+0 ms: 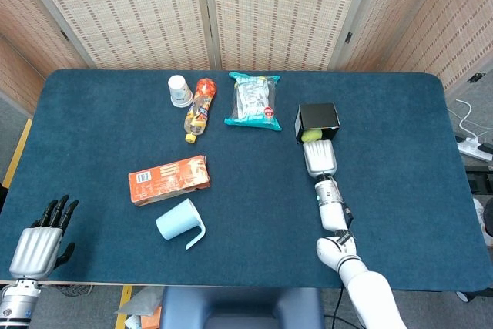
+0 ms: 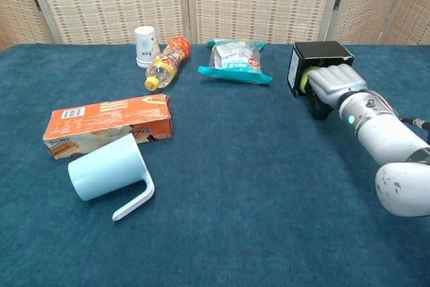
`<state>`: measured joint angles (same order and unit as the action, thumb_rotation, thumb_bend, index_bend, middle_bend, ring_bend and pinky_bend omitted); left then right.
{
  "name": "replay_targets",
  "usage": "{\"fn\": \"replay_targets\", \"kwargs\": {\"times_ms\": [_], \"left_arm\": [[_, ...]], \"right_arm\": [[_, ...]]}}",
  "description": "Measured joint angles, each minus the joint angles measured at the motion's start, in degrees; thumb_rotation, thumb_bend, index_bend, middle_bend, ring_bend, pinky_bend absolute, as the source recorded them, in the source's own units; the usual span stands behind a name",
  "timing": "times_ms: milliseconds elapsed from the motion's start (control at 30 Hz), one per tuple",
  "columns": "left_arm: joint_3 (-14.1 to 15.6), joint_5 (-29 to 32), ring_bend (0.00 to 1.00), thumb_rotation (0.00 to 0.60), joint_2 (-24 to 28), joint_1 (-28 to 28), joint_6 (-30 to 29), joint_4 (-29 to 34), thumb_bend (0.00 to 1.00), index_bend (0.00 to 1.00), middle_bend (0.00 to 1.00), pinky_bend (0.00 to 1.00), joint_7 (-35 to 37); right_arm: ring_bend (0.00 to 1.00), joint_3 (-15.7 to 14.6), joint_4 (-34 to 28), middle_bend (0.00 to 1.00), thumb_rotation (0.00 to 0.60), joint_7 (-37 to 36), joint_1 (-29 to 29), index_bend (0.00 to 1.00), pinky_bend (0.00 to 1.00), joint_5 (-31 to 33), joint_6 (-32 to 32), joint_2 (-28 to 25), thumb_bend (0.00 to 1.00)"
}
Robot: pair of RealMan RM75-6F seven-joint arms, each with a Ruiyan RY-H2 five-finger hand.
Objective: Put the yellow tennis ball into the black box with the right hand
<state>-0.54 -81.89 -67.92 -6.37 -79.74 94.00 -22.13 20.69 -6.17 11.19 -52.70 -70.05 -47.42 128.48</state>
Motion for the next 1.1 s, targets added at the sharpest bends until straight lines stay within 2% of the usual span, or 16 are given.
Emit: {"fn": "replay_targets", "kwargs": {"times_ms": [233,433,767,1100], "left_arm": [[0.0,0.5,0.09,0.6,-0.1,-0.2,0.5,-0.1,0.38,0.11,0.09,0.44,0.0],[0.1,0.5,0.09,0.6,-0.1,-0.4,0.7,-0.2,0.38,0.11,0.09,0.44,-0.2],[0.4,0.5,0.09,0.6,-0.2,-0.6,1.0,-0.1,0.38,0.11,0.09,0.44,-0.1],[0.9,-0.2,0.09,0.6,0.2,-0.6,1.0,0.3,0.38,0.11,0.09,0.44,1.0]], "right_arm": [[0.16,0.3,-0.3,0.28,0.6,-2.4,-0.5,0.37,0.26,0.6,3.3,-0.6,0.22],[0.04,0.0,-0.6,0.16,0.6,-4.0,-0.4,0.27,0.15,0.6,4.1,-0.8,0.2],[0.03,-1.5,-1.6,0.15,0.6,-7.5,0.0,0.26,0.14,-0.8,2.4,-0.7,0.2],[0.04,-2.9,-4.0,0.26,0.6,-7.8,3.0,0.26,0.14,-1.9,-2.3,-0.7,0.2]]}}
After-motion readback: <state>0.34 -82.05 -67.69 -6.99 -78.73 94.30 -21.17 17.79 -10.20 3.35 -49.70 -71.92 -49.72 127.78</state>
